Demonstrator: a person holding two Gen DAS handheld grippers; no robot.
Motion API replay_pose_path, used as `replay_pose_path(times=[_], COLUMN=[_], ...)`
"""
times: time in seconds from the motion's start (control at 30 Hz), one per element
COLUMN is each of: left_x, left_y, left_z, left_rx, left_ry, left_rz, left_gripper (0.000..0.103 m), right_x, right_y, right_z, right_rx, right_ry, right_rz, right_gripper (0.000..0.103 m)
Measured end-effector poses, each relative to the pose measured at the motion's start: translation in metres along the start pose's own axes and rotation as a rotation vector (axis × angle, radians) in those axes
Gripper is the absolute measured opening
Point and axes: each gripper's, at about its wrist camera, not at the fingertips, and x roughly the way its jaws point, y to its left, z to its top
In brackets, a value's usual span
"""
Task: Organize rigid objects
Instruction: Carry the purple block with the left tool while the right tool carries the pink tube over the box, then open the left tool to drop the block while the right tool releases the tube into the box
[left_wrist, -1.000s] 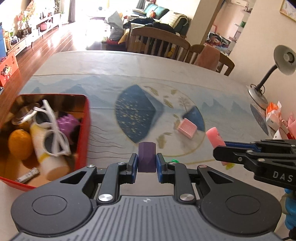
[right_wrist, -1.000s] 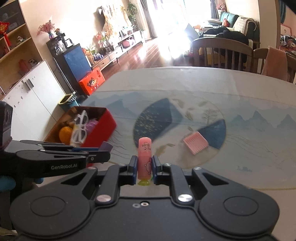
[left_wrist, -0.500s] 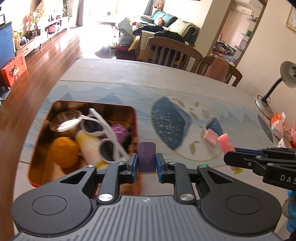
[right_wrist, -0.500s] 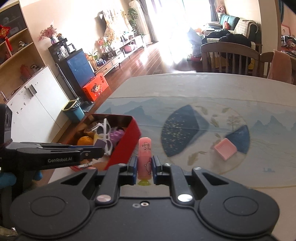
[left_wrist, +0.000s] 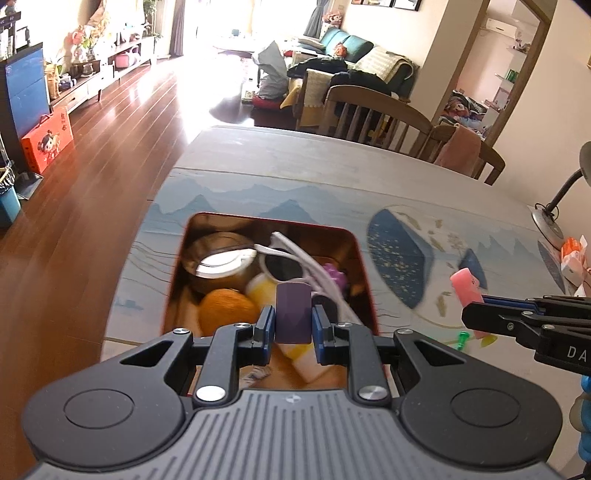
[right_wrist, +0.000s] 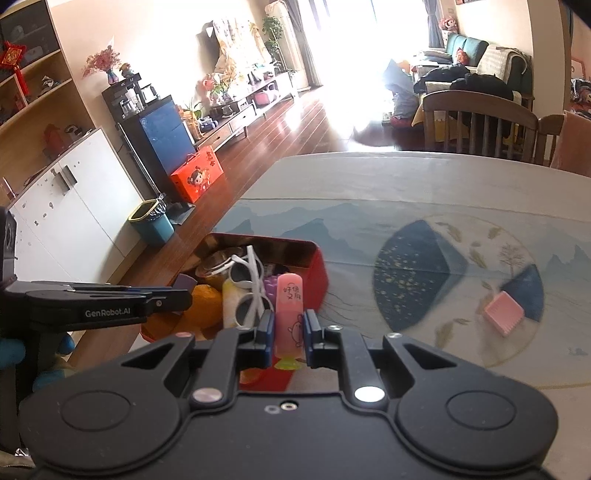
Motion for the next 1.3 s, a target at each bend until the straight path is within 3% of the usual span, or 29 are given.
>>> replay_pose_path(times=[0.4, 0.87, 1.2, 1.3], left_x=[0.017, 0.062, 0.089, 0.094], left_y=[0.037, 0.05, 0.056, 0.057], left_z=[0.012, 0.046, 0.054, 0.053], left_rx=[0.016, 0.075, 0.085, 0.077], left_ry=[0.009, 0.024, 0.077, 0.091], left_rz=[0.028, 0.07, 0.075, 0.079], left_gripper=[0.021, 0.021, 0.021, 0.02], right_x=[0.049, 0.119, 0.137, 0.137], right_y=[0.021, 0.028, 0.024, 0.022], right_z=[0.022, 0.041, 0.042, 0.042], right_rx=[-0.061, -0.154, -0.154, -0.144], right_ry=[0.026, 0.117, 0.146, 0.144], right_rz=[-0.045, -0.115, -0.137, -0.135], right_gripper=[0.015, 0.015, 0.015, 0.021])
